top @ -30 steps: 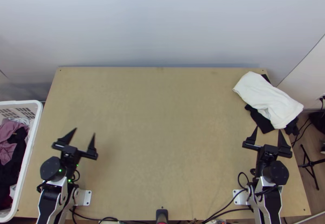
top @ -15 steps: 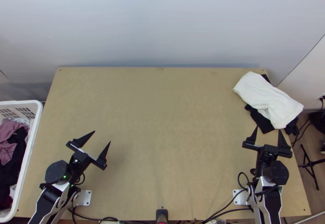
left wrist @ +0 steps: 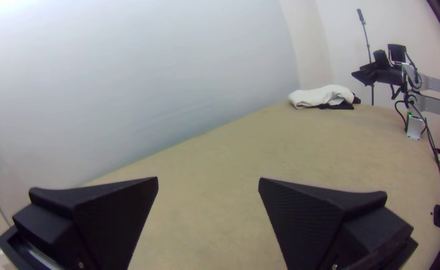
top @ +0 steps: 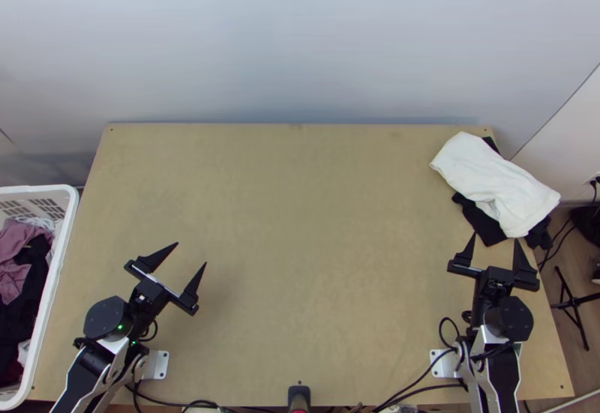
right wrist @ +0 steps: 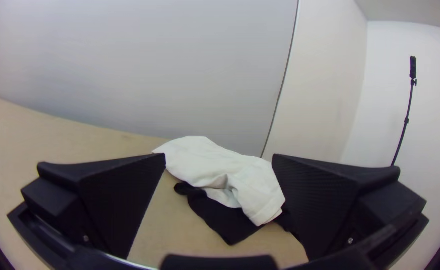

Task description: Fold the t-shirt

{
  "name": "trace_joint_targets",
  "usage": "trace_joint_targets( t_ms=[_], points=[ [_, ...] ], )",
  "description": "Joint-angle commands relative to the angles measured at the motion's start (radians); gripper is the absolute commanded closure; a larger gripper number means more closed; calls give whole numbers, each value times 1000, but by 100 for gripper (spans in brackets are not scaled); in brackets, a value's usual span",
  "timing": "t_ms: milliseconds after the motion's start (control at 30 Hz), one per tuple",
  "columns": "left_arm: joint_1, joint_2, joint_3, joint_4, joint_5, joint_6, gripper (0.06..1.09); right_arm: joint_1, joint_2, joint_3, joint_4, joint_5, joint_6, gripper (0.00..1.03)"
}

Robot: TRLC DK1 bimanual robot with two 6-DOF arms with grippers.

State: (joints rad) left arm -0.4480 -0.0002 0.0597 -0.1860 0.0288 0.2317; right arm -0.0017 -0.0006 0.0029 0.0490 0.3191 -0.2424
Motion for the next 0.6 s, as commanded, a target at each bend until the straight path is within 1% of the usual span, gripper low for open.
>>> trace_joint_targets(
  t_ms=[0, 33, 100, 167, 200, 367, 433, 567],
  points=[
    [-3, 0, 0, 0, 0, 0, 10, 0, 1, 0, 0, 0, 0, 4],
    [-3, 0, 0, 0, 0, 0, 10, 9, 1, 0, 0, 1, -1, 4],
    [-4, 2, 0, -1, 0, -20, 10, 91, 1, 0, 0, 1, 2, 4],
    [-15, 3, 0, 0, 0, -65, 10, 154, -2, 0, 0, 0, 2, 4],
    [-26, 3, 0, 0, 0, -57, 10, 172, 1, 0, -1, 0, 2, 4],
    [-12, 3, 0, 0, -7, -34, 10, 184, -1, 0, 0, 0, 2, 4],
    [22, 3, 0, 2, -9, -9, 10, 186, -1, 0, 0, 0, 2, 4],
    [121, 5, -1, 2, -9, -11, 10, 192, -1, 0, 0, 0, 6, 4]
  ],
)
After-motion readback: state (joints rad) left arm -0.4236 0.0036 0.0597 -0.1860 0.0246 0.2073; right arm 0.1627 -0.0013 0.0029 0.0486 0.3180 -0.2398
